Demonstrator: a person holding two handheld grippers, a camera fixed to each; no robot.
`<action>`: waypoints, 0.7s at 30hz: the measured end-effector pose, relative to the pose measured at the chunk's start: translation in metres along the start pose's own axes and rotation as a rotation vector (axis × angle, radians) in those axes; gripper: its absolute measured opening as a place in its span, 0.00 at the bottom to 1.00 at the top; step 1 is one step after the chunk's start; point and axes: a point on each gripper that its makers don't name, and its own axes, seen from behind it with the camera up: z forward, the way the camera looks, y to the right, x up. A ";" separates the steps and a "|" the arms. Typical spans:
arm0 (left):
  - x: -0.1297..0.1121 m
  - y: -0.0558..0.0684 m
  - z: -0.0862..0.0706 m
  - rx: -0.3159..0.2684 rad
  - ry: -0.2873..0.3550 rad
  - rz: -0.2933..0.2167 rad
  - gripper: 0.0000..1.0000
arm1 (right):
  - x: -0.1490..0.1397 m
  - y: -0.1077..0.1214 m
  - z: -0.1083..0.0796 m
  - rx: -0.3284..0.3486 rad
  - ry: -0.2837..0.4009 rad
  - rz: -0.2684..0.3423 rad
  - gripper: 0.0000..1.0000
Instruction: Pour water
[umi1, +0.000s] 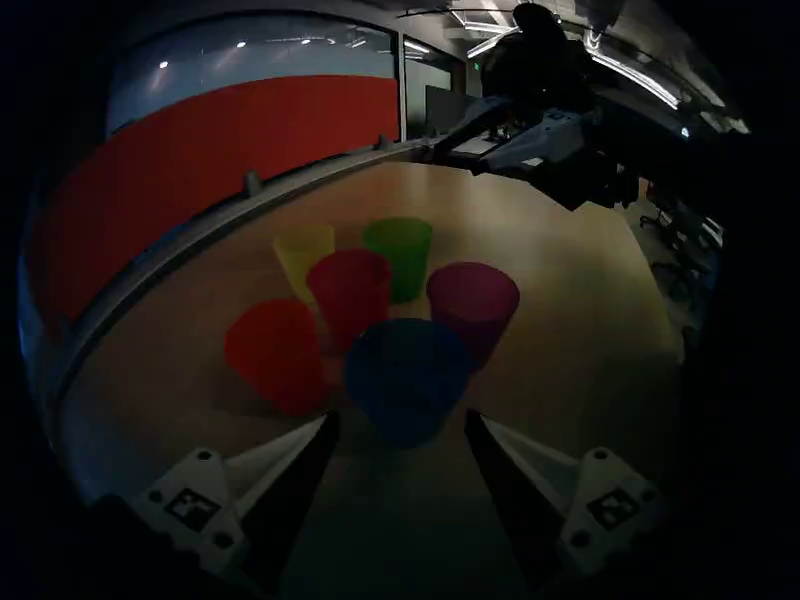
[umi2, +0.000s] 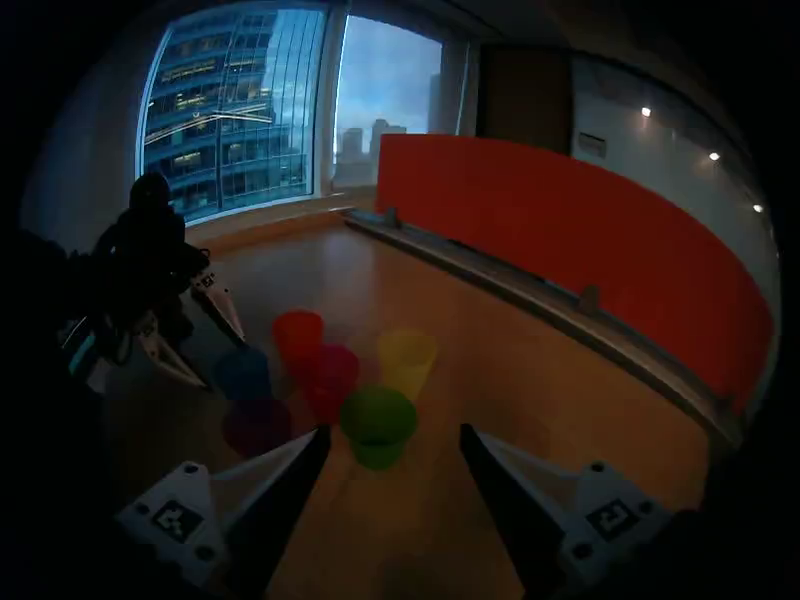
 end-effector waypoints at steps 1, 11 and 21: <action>0.000 0.000 0.003 0.000 -0.003 0.007 0.92 | 0.000 0.000 0.001 0.001 -0.002 -0.001 1.00; 0.003 0.003 0.023 -0.022 -0.012 0.033 0.91 | -0.003 0.003 0.011 0.006 -0.014 0.004 1.00; 0.013 0.003 0.036 -0.037 0.003 0.039 0.90 | -0.007 0.005 0.018 0.011 -0.025 0.007 1.00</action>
